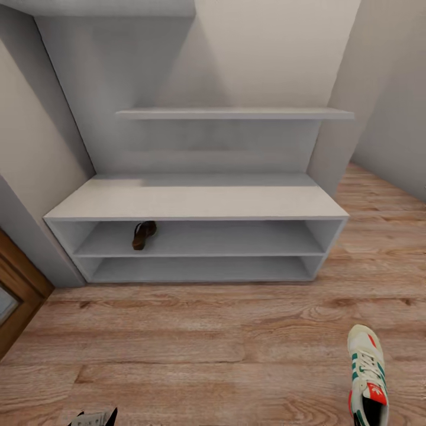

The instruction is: Pick up the two gym shoes and the two sandals from the corridor floor and place them onto the hallstand (shoe rack) in the corridor, making sure they are on the rack and not on the floor. Arrange them so the two gym shoes are next to each other and the two sandals are next to each other.

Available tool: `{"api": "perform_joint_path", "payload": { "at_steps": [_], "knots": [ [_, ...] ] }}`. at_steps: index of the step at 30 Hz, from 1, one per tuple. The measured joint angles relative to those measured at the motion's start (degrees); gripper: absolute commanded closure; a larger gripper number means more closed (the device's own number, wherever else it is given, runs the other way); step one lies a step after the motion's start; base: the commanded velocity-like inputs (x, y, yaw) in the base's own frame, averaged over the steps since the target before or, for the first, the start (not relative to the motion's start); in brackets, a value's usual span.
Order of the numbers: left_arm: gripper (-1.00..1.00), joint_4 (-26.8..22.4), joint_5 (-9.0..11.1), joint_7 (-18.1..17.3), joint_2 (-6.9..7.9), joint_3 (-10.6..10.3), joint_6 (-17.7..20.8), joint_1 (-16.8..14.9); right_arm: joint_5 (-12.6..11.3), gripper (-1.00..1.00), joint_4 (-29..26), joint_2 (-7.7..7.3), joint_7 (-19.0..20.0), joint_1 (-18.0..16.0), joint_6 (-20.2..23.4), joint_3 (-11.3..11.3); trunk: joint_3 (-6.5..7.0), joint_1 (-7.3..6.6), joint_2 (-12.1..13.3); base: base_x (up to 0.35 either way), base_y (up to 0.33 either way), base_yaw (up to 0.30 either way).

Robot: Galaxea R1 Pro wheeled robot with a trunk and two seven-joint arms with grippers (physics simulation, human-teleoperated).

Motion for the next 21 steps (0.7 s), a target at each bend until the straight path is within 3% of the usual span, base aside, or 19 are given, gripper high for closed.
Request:
{"api": "perform_joint_path", "payload": {
  "at_steps": [16,21],
  "knots": [
    [-1.00,-0.04,0.22,0.08,0.06,0.10,0.00,0.11,0.14,1.00,0.03,0.09,0.03,0.00,0.01,0.16,0.00,0.01,0.00,-0.251,-0.170,0.000],
    [-1.00,-0.08,0.19,0.08,0.00,0.11,0.01,0.12,0.26,1.00,0.06,0.11,0.04,0.00,0.19,0.20,0.00,0.00,0.00,-0.126,-0.070,0.000]
  ]
}}
